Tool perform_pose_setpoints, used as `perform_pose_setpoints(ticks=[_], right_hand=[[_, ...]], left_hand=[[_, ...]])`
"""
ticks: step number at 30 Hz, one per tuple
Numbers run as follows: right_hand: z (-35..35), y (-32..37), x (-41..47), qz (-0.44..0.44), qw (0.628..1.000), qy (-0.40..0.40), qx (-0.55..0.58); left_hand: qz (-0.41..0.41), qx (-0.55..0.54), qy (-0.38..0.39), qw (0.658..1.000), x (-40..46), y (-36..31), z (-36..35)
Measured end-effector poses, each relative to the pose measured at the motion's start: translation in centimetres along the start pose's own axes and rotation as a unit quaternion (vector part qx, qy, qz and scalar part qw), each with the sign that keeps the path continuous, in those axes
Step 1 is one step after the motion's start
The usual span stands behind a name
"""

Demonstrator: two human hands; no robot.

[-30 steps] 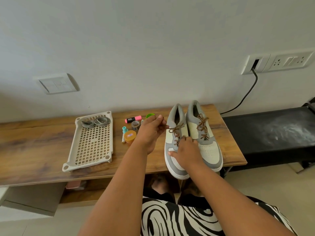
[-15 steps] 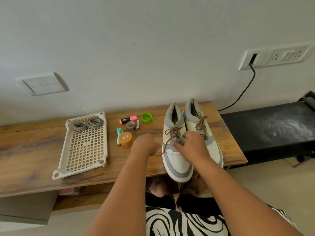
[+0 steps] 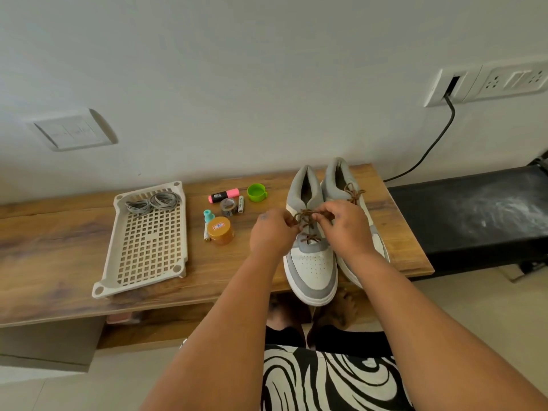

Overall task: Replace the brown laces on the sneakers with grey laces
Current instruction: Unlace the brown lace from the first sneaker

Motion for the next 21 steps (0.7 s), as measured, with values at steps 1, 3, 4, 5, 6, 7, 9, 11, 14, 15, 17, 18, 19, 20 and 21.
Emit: perform_pose_setpoints(ticks=[1, 3, 4, 5, 6, 7, 9, 11, 14, 15, 17, 18, 19, 20, 21], right_hand=[[0.4, 0.1, 0.1, -0.011, 1.0, -0.003, 0.009], [1.7, 0.3, 0.4, -0.032, 0.999, -0.013, 0.037], [2.5, 0.3, 0.6, -0.043, 0.997, -0.019, 0.054], [3.3, 0.2, 0.8, -0.058, 0.996, -0.026, 0.068], [4.1, 0.1, 0.9, -0.08, 0.992, -0.034, 0.087], [4.7, -0.3, 1.0, -0.115, 0.985, -0.041, 0.12], [6.0, -1.1, 1.1, -0.217, 0.926, -0.054, 0.303], [7.1, -1.5, 1.3, -0.272, 0.776, -0.041, 0.568], [8.6, -1.4, 1.2, -0.258, 0.58, 0.018, 0.772], [8.7, -1.2, 1.0, -0.263, 0.571, 0.055, 0.776], [8.3, -0.4, 0.2, -0.298, 0.68, 0.189, 0.643], [7.5, -0.1, -0.5, -0.295, 0.766, 0.285, 0.495], [6.4, 0.0, -1.1, -0.272, 0.827, 0.365, 0.331], [5.4, 0.0, -1.5, -0.239, 0.864, 0.397, 0.196], [4.3, -0.2, -1.3, -0.204, 0.896, 0.38, 0.107]], left_hand=[[-0.001, -0.004, 0.001, 1.0, 0.0, 0.1, 0.1], [0.002, -0.006, 0.002, 1.0, -0.1, 0.2, 0.3], [0.004, -0.007, 0.002, 1.0, 0.0, 0.2, 0.4], [0.006, -0.008, 0.003, 1.0, 0.0, 0.3, 0.4], [0.005, -0.006, 0.003, 1.0, 0.1, 0.3, 0.5], [0.003, 0.001, 0.005, 1.0, 0.1, 0.3, 0.5], [-0.003, 0.018, 0.012, 1.0, 0.1, 0.3, 0.5], [-0.003, 0.014, 0.024, 1.0, 0.1, 0.5, 0.3], [-0.006, -0.017, 0.029, 0.999, 0.1, 0.3, 0.4], [-0.01, -0.032, 0.025, 0.999, 0.1, 0.3, 0.5], [-0.014, -0.071, 0.013, 0.997, 0.2, 0.2, 0.7], [-0.012, -0.086, 0.005, 0.996, 0.2, 0.1, 0.7], [-0.011, -0.091, -0.009, 0.996, 0.2, 0.2, 0.7], [-0.011, -0.092, -0.025, 0.995, 0.3, 0.2, 0.8], [-0.012, -0.094, -0.044, 0.995, 0.4, 0.1, 0.9]])
Point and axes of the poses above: each hand's wrist, its own x-axis towards the middle knuckle, its own z-axis out of the back of the hand, y = z × x, the point moved 4 cm from there along x, towards the middle knuckle, and after that the axes turned 10 degrees about -z, right-handed, at the moved point
